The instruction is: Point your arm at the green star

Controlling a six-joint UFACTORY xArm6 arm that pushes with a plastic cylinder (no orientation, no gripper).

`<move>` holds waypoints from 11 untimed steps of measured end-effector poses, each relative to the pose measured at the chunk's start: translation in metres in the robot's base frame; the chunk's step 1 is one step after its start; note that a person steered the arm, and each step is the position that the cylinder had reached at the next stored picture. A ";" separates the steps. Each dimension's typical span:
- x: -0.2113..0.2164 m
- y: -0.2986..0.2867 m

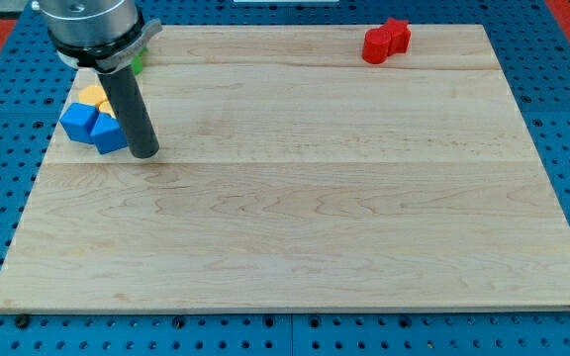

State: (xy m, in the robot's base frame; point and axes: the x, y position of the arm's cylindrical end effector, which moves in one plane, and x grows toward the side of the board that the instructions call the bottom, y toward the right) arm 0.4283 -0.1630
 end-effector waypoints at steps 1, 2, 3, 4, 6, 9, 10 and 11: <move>0.000 0.009; 0.000 0.021; 0.000 0.030; 0.000 0.037; 0.000 0.051; 0.000 0.071; -0.063 0.079; -0.164 0.085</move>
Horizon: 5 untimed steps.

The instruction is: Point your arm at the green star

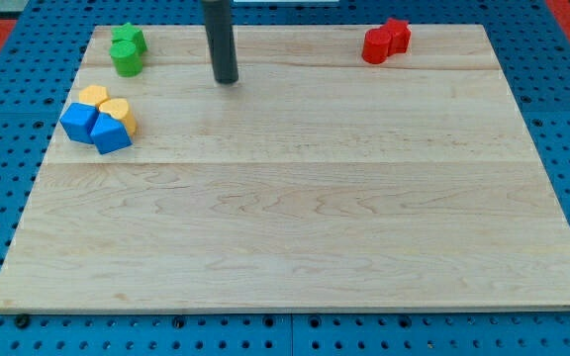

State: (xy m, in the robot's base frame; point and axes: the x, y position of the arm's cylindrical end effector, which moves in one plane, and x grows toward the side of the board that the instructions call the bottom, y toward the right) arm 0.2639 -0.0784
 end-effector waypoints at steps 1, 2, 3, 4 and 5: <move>-0.050 -0.050; -0.072 -0.116; -0.073 -0.127; -0.055 -0.151; -0.054 -0.186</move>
